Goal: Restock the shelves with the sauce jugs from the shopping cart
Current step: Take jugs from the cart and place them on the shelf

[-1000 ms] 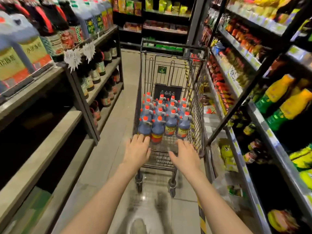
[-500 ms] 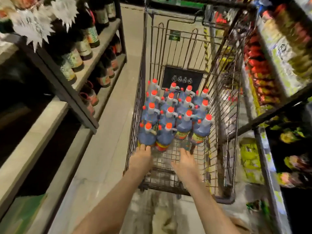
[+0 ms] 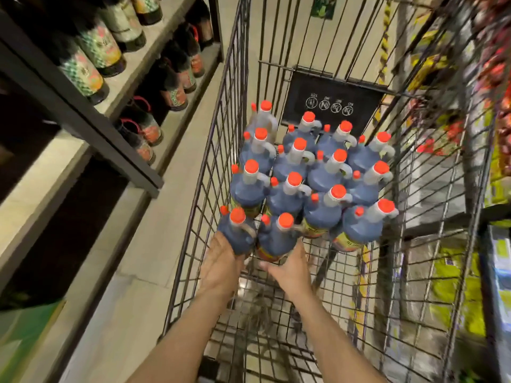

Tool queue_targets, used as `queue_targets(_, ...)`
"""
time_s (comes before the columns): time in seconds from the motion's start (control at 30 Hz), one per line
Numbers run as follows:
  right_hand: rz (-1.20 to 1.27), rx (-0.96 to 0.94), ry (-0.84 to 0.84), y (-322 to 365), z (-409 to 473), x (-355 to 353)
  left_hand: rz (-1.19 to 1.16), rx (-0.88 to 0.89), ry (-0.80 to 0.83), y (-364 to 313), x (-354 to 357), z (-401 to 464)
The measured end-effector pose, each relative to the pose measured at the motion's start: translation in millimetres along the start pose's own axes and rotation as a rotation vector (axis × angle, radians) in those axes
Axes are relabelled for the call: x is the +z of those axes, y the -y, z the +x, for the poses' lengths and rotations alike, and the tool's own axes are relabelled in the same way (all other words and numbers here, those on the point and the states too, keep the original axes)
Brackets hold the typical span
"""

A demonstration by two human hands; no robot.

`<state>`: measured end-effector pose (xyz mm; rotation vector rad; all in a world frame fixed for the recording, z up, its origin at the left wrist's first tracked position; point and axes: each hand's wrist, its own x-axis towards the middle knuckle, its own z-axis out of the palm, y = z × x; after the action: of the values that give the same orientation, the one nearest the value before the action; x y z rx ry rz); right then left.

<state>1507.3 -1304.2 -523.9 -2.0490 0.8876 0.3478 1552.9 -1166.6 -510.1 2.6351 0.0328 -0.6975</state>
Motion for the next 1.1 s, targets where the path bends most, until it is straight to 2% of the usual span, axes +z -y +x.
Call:
queue_targets(0.1, 0.137, -0.021, -0.074, -3.2, 13.6, 8.9, -0.124, 0.013, -0.076, -0.7, 2.5, 7.9)
queue_targets(0.27, 0.163, -0.05, -0.164, -7.7, 18.4, 6.3, -0.107, 0.019, -0.105, -2.4, 5.6, 12.9)
queue_targets(0.4, 0.185, -0.039, -0.222, -18.2, 12.4, -9.0, -0.097, 0.126, -0.065, -12.5, 14.4, 13.5)
queue_targets(0.5, 0.178, -0.036, -0.231, -31.2, 13.4, -19.5, -0.108, 0.09, -0.012, -17.0, 22.4, 11.4)
queue_targets(0.7, 0.232, -0.061, -0.228, -39.9, 21.7, -21.8, -0.083, 0.117, -0.089, -18.6, 27.8, 29.9)
queue_targets(0.8, 0.27, -0.056, -0.212, -43.6, 24.9, -17.9, -0.049, 0.102, -0.075, -13.4, 27.7, 37.3)
queue_targets(1.0, 0.333, -0.02, -0.142, -58.2, 27.7, -9.0, -0.297, 0.16, -0.007, -2.2, 35.5, 49.3)
queue_targets(1.1, 0.34, -0.042, -0.174, -58.6, 32.7, -4.3, -0.372, 0.186, -0.013, -1.2, 39.1, 49.9)
